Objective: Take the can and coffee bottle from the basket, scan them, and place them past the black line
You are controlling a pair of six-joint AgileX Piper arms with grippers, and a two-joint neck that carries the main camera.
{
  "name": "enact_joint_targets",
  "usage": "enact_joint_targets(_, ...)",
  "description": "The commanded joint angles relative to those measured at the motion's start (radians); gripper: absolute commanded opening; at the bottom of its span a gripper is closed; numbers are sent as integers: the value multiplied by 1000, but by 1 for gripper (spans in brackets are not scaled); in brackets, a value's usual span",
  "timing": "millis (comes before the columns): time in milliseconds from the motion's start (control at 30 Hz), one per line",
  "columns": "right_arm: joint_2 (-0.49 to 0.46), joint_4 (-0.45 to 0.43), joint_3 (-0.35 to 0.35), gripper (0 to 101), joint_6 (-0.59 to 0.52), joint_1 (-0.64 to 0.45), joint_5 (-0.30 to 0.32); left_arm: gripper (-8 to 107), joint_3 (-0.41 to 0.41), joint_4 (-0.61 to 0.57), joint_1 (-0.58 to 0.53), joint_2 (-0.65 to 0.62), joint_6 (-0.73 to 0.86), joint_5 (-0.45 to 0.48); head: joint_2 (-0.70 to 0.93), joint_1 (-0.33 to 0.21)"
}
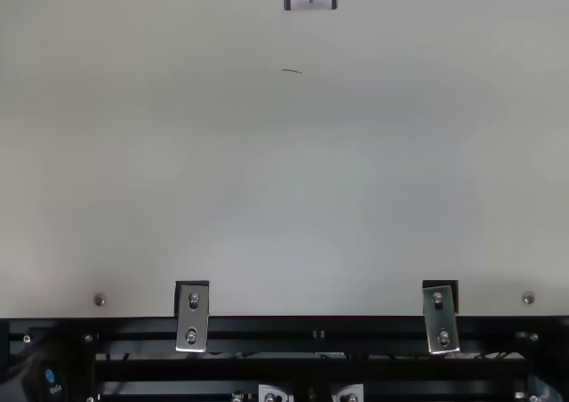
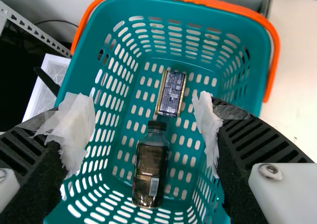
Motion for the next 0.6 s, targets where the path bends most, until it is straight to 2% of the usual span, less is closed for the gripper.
enact_joint_targets(0,0,0,0,101,0,0,0,90,-41,48,-10,74,-22,4,13,-25)
enact_joint_targets(200,0,0,0,101,0,0,0,90,-111,97,-30,202,-6,18,13,-25)
enact_joint_targets(567,0,0,0,101,0,0,0,90,-135,32,-5,368,148,-6,13,-25)
